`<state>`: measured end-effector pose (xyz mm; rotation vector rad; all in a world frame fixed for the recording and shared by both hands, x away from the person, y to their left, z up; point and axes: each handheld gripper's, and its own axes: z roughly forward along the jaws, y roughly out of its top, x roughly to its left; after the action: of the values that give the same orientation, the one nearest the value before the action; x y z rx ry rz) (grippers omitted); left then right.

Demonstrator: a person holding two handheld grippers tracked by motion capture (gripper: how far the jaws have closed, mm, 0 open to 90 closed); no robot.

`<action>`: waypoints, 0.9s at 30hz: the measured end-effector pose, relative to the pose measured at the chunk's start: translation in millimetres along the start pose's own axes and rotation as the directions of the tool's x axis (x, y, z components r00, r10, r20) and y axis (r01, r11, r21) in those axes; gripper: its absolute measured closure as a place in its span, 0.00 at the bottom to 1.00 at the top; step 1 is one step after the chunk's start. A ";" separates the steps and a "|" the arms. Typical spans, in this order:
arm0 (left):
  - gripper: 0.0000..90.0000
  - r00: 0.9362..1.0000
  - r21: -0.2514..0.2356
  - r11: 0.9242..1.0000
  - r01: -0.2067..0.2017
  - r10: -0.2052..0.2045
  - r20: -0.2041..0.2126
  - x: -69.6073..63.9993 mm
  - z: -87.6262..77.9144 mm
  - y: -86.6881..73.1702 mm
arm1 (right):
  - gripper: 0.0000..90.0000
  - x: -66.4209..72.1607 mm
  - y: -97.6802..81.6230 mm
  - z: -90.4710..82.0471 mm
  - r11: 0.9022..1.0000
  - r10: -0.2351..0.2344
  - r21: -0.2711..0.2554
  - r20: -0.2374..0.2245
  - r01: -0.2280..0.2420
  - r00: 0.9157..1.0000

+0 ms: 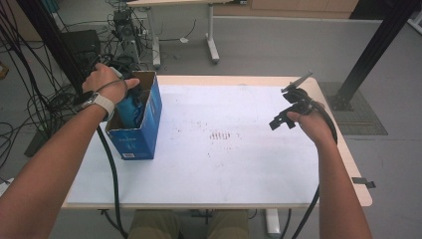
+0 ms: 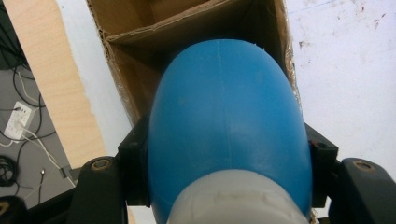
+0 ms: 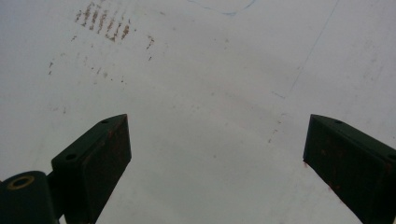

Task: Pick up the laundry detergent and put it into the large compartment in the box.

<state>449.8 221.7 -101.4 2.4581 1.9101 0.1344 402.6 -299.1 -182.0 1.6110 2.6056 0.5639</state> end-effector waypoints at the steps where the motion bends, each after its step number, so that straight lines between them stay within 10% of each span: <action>1: 0.42 1.000 0.002 1.000 -0.002 0.002 0.001 0.2 1.1 0.2 | 0.08 -0.3 -0.2 0.4 1.000 0.001 0.001 0.000 -0.001 1.000; 27: 0.42 1.000 0.019 1.000 -0.020 0.020 -0.006 -2.0 22.9 2.9 | 0.08 -3.8 -3.2 4.0 1.000 0.006 0.002 -0.005 -0.006 1.000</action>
<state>454.0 219.7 -124.2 2.4924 1.8987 0.1256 402.4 -302.5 -187.4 1.6210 2.6062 0.5662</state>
